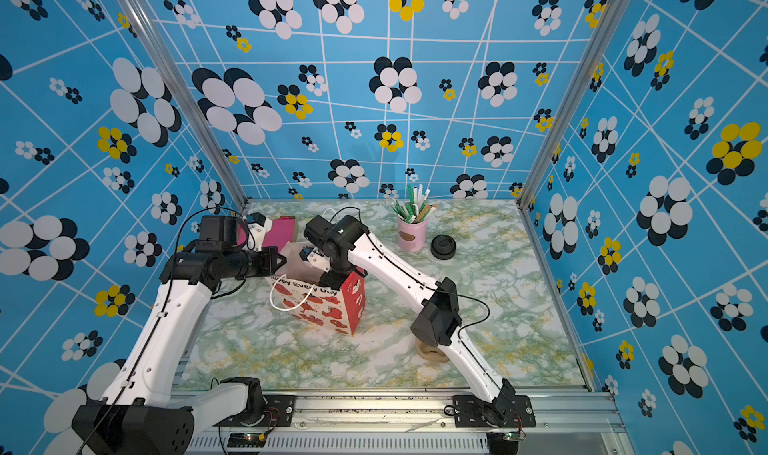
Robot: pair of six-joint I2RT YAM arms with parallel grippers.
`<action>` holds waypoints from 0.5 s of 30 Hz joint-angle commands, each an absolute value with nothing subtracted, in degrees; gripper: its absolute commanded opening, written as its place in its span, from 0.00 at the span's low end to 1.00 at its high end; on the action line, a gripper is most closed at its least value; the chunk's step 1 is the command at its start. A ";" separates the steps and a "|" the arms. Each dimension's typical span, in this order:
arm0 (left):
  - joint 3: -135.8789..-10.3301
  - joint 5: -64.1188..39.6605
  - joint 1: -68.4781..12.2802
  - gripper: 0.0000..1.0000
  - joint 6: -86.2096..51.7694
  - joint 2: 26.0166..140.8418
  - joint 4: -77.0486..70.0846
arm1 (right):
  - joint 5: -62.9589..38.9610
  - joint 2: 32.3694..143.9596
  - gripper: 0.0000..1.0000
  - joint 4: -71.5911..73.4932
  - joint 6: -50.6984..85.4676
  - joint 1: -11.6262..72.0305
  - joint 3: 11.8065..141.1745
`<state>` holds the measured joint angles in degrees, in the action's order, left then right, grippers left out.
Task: Pack a coffee takeout order
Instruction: Place the coffee cup in the cup tray.
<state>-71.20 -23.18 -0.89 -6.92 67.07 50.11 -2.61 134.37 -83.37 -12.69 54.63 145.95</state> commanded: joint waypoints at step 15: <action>-71.26 -23.38 -1.33 0.03 -7.11 67.62 50.18 | -1.41 135.56 0.47 -85.43 -13.10 54.84 144.32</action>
<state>-71.20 -23.18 -0.89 -6.92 67.09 50.11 -2.39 134.37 -83.40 -12.86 54.65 145.86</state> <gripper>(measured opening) 0.046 0.678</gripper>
